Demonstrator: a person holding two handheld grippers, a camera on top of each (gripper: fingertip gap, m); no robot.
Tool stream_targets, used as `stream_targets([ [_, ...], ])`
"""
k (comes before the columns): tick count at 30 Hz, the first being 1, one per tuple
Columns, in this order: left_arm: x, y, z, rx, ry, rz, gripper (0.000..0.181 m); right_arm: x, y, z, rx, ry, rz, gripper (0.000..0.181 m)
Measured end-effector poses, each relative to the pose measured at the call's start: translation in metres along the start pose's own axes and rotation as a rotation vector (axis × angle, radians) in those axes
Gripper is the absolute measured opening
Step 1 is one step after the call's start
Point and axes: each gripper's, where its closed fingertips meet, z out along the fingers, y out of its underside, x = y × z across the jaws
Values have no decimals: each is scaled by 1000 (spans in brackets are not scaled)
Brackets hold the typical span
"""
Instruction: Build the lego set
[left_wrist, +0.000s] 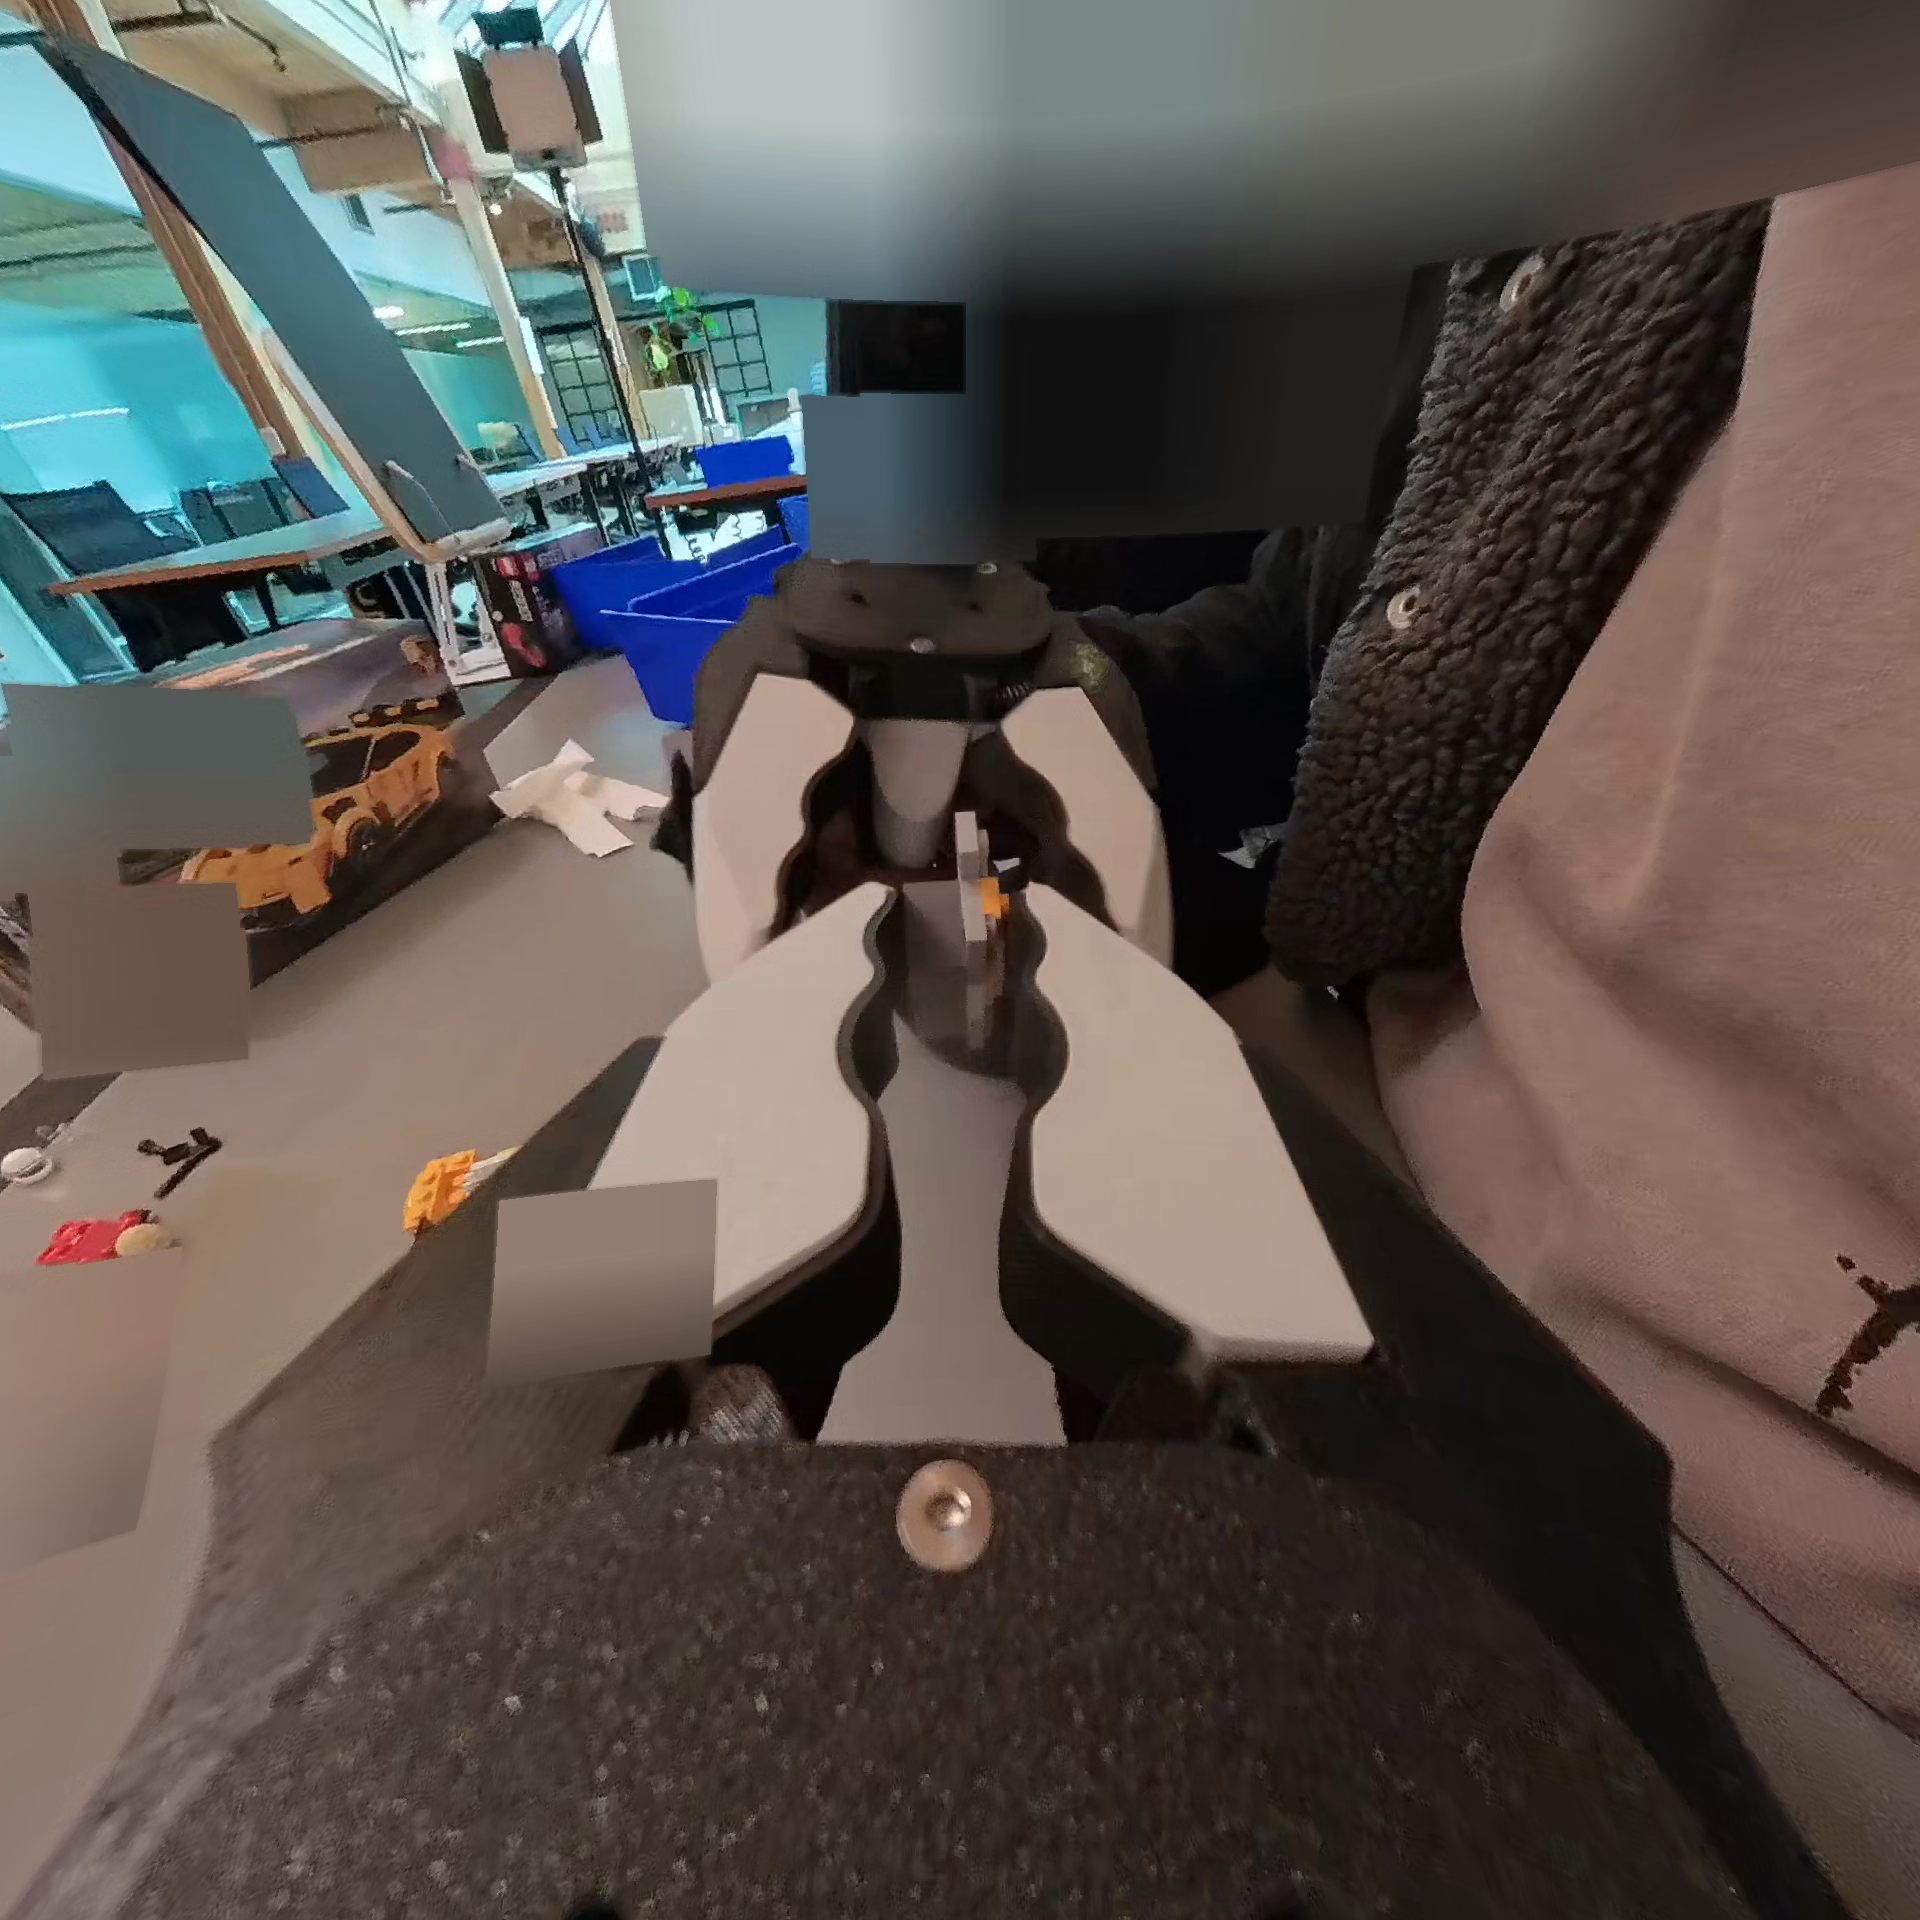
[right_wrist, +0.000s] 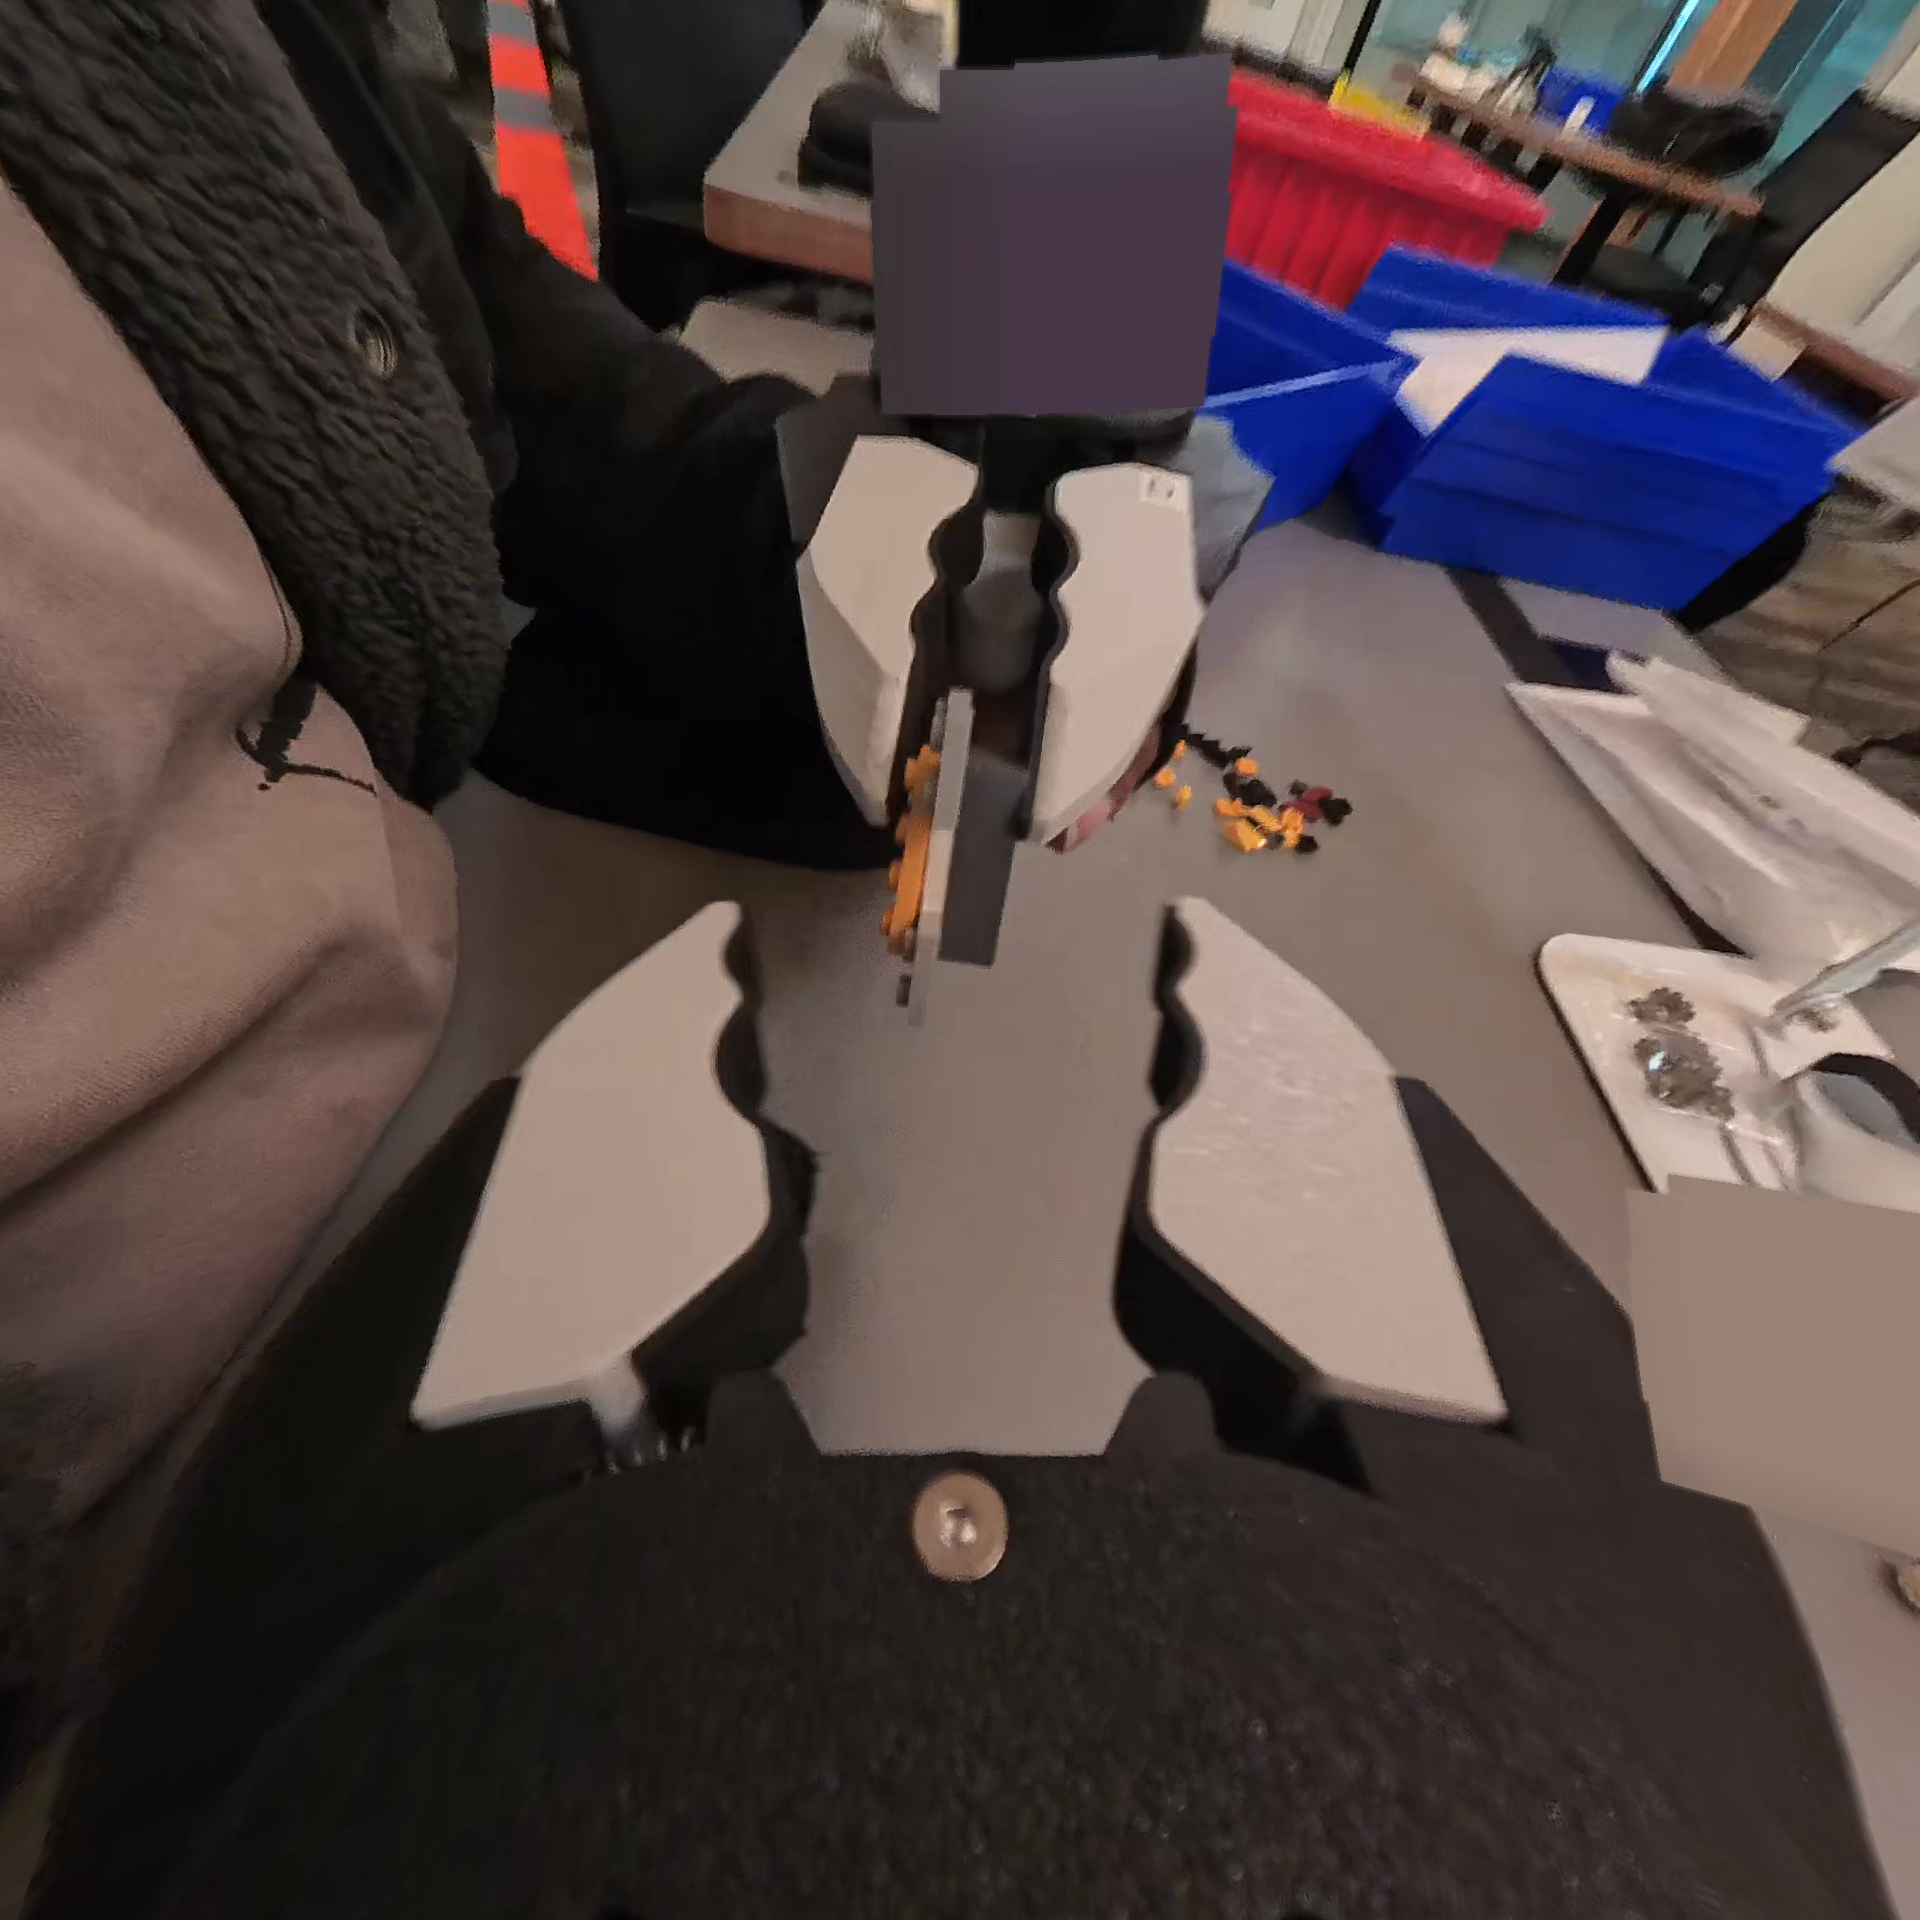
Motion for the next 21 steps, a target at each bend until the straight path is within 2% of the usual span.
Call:
stream_targets([
  [1, 0, 0, -2, 6, 2, -1, 18, -2, 3, 3, -19, -9, 16, 84],
  [2, 0, 1, -3, 6, 5, 2, 19, -1, 4, 5, -20, -2, 27, 85],
  [3, 1, 2, -3, 5, 12, 5, 19, 2, 5, 6, -12, 30, 32, 76],
  [4, 2, 2, -3, 5, 19, 8, 19, 7, 5, 5, 2, 62, 38, 57],
  [6, 2, 4, -2, 0, 19, 19, 18, 1, 2, 4, 36, 17, 43, 33],
  [9, 3, 6, -2, -6, 19, 29, 18, -1, 3, 5, 11, 19, 30, 30],
  [11, 3, 6, -3, -7, 17, 39, 19, -4, 3, 5, 2, 12, 7, 21],
  [21, 4, 3, -8, 40, 46, -1, 19, -6, 0, 10, -66, 15, 88, 19],
])
